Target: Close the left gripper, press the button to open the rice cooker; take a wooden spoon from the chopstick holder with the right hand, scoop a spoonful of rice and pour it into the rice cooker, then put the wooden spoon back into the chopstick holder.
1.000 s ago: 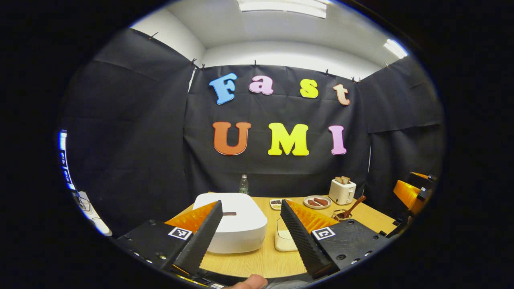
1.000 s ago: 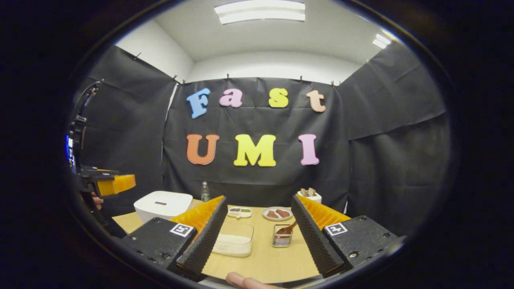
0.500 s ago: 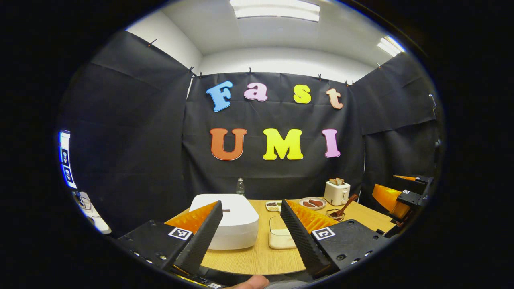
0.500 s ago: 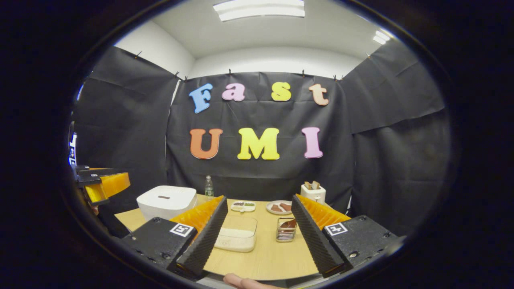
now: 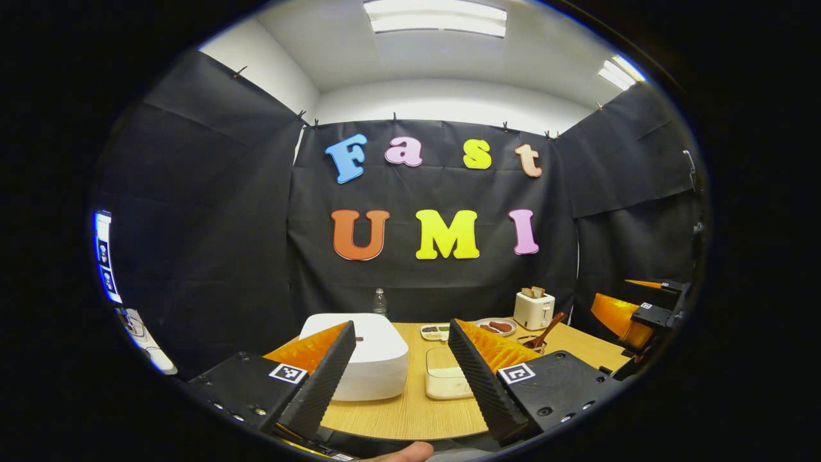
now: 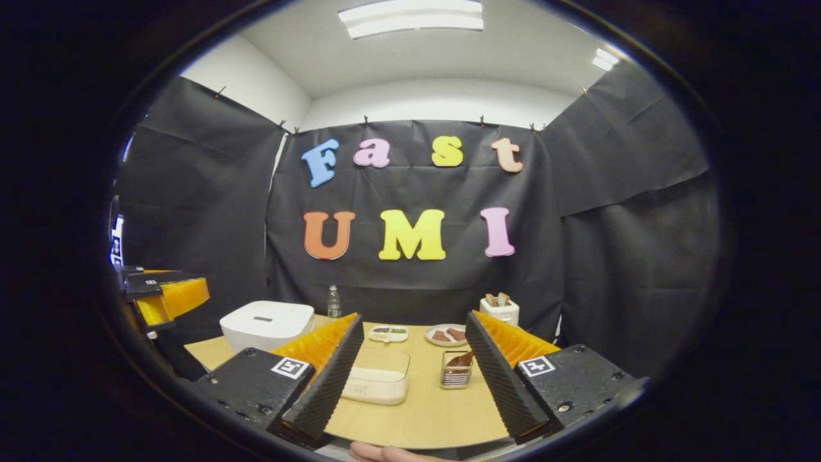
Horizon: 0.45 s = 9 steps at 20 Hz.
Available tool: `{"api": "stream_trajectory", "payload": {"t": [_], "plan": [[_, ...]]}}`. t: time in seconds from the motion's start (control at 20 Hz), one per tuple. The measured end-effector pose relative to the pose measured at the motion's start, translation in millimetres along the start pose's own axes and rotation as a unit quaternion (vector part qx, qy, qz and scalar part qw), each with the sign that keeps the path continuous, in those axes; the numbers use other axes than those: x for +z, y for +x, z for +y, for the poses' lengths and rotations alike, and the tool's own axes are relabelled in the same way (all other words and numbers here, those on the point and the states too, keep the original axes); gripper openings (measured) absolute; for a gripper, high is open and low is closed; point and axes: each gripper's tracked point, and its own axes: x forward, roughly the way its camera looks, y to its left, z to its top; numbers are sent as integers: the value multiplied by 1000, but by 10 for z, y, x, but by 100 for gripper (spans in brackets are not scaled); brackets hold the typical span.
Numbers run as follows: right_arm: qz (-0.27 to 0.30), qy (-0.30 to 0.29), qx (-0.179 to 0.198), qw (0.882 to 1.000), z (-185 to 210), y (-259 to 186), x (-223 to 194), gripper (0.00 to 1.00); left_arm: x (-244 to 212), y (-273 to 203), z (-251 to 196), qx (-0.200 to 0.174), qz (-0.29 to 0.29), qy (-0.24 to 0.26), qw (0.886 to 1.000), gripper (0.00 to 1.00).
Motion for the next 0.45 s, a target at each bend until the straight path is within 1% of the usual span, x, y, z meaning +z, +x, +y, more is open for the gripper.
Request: {"api": "stream_trajectory", "payload": {"t": [0.2,0.45], "plan": [[2,4,0,1000,6,21,-10,100,5,4,19,1,-2,7,1000,93],[1,8,0,1000,-4,23,-12,100,-3,-7,-3,-3,-2,3,1000,93]]}}
